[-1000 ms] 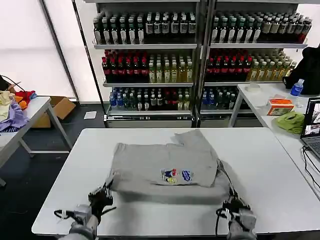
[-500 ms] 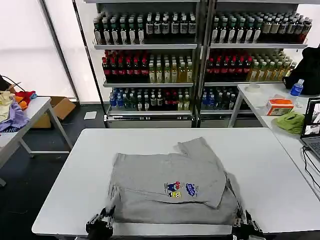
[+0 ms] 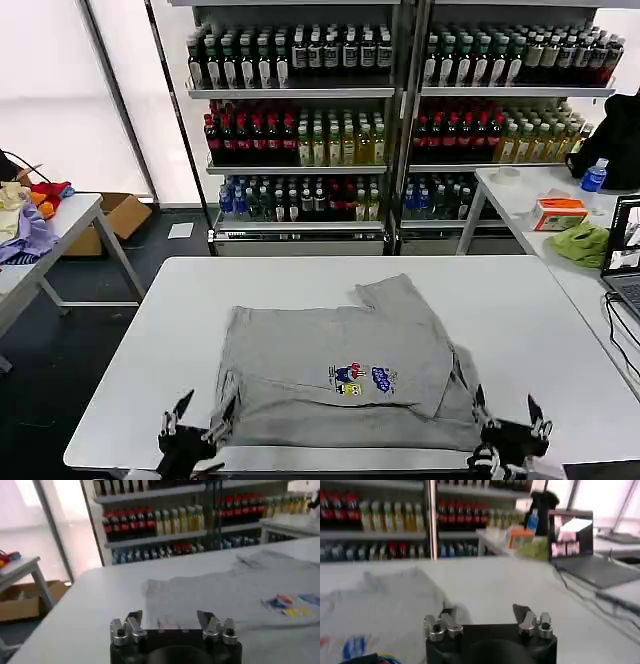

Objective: Fold and organize the clothes.

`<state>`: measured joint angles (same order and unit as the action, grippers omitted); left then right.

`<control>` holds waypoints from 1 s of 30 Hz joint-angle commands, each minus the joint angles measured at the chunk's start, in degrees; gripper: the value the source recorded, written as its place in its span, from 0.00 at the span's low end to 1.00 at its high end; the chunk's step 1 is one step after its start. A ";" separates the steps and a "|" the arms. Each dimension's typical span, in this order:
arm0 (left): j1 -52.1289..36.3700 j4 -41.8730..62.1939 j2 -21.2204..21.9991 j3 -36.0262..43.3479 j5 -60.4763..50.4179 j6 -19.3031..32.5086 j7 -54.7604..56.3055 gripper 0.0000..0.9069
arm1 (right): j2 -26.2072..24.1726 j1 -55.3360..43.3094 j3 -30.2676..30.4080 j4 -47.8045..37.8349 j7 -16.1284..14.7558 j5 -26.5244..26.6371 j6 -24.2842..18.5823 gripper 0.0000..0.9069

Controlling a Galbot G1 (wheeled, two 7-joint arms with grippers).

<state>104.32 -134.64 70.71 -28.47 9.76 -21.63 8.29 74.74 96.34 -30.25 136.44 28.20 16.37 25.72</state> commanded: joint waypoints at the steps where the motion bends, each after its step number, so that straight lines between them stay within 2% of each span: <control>1: -23.55 4.98 -6.83 -7.10 9.16 -0.99 -7.74 1.00 | -5.54 -16.63 -4.53 -4.78 -15.25 6.88 2.44 1.00; 2: -25.54 6.63 -8.79 -6.43 10.20 -1.96 -8.81 1.00 | -7.68 -20.92 -4.31 -6.90 -18.13 6.88 3.02 1.00; 4: -29.96 10.25 -11.43 -4.76 10.87 -2.63 -11.07 1.00 | -11.07 -27.01 -2.63 -13.20 -19.94 6.77 1.46 1.00; 5: -31.66 10.98 -12.34 -3.89 11.12 -2.58 -11.54 1.00 | -12.45 -29.70 -1.33 -15.93 -20.24 7.62 2.49 1.00; 9: -40.18 19.34 -13.41 1.77 18.51 -5.42 -12.31 1.00 | -14.80 -41.62 6.84 -26.07 -16.33 9.86 6.37 1.00; 12: -45.59 24.18 -12.92 5.74 20.44 -6.66 -11.93 1.00 | -12.83 -48.71 13.37 -35.52 -8.39 6.27 7.41 1.00; 13: -47.12 26.22 -12.63 6.96 20.97 -7.31 -11.75 1.00 | -12.21 -50.67 14.08 -38.30 -7.71 5.92 7.36 1.00; 18: -52.10 34.79 -12.38 10.96 22.02 -7.80 -12.29 1.00 | -10.12 -54.25 17.91 -42.85 -9.63 6.75 7.00 1.00; 23: -56.04 42.19 -10.33 13.90 20.23 -7.83 -12.08 1.00 | -5.55 -56.90 18.74 -50.28 -9.17 3.73 6.86 1.00; 26: -57.15 44.17 -9.91 15.09 18.79 -8.09 -11.88 1.00 | -3.25 -57.85 18.76 -53.33 -9.98 3.16 6.87 1.00; 30: -57.14 44.90 -9.05 14.75 18.35 -10.67 -9.37 1.00 | -2.05 -57.43 18.62 -53.21 -10.36 1.93 7.37 1.00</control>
<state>56.04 -101.68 61.21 -18.14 27.43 -28.92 -2.57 69.87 45.24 -14.25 92.00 18.03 19.76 32.09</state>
